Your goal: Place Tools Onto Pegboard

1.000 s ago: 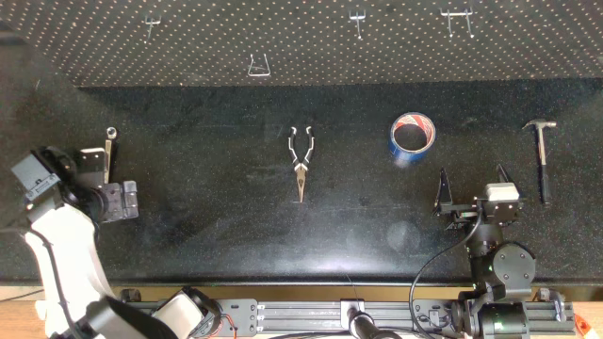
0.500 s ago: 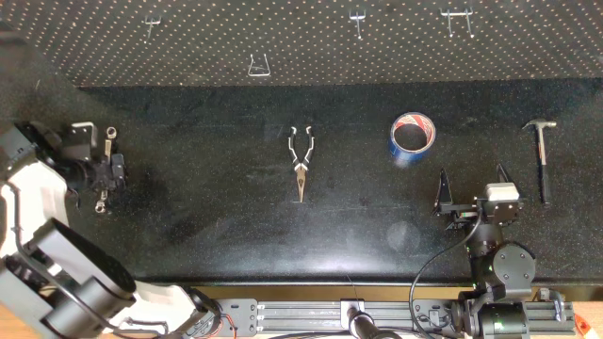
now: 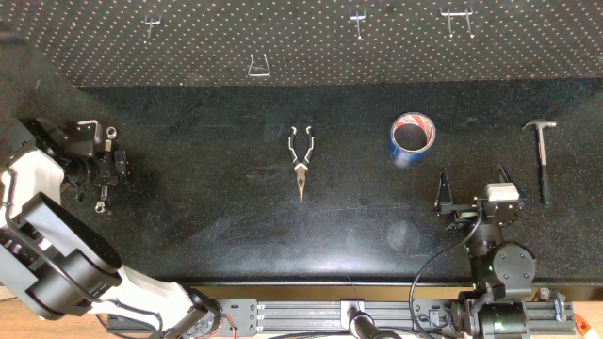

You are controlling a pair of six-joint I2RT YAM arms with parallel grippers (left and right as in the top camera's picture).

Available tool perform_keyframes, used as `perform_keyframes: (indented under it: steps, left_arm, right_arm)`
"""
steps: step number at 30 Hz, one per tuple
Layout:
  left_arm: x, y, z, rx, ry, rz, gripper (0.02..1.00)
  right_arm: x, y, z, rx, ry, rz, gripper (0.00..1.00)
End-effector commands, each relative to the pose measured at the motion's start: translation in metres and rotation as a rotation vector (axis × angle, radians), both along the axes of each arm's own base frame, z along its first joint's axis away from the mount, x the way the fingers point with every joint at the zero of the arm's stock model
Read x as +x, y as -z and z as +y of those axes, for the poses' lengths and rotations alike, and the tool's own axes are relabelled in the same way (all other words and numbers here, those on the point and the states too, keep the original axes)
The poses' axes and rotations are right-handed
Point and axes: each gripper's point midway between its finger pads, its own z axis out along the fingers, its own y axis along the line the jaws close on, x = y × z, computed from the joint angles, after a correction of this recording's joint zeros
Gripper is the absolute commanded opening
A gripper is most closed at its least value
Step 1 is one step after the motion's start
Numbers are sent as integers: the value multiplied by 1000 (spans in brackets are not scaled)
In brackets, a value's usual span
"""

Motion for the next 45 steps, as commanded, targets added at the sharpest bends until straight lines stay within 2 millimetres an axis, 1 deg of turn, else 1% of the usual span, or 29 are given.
perform_keyframes:
  steps: [1, 6, 13, 20, 25, 34, 35, 36, 37, 38, 39, 45]
  left_arm:
    - [10, -2, 5, -10, -9, -21, 996]
    - [8, 0, 6, -2, 6, -13, 996]
    - [3, 2, 2, 9, 94, 11, 996]
    - [4, 2, 2, 10, 97, 11, 996]
    - [2, 11, 1, -10, 98, 30, 996]
    - [3, 11, 2, -5, 94, 24, 987]
    - [3, 11, 2, -5, 94, 24, 768]
    - [3, 11, 2, -5, 94, 24, 503]
    - [3, 11, 2, -5, 94, 24, 305]
    - [3, 11, 2, -7, 94, 21, 202]
    - [3, 11, 2, -7, 94, 20, 34]
    - [7, 9, 6, 10, 94, 4, 27]
  right_arm:
    - [0, 1, 3, -13, -14, 0, 976]
    - [0, 1, 3, -13, -14, 0, 976]
    - [0, 1, 3, -13, -14, 0, 976]
    - [0, 1, 3, -13, -14, 0, 976]
    - [0, 1, 3, -13, -14, 0, 976]
    - [0, 1, 3, -13, -14, 0, 974]
    - [0, 1, 3, -13, -14, 0, 976]
    - [0, 1, 3, -13, -14, 0, 976]
    - [0, 1, 3, -13, -14, 0, 976]
    - [0, 1, 3, -13, -14, 0, 976]
    - [0, 1, 3, -13, -14, 0, 976]
    - [0, 1, 3, -13, -14, 0, 976]
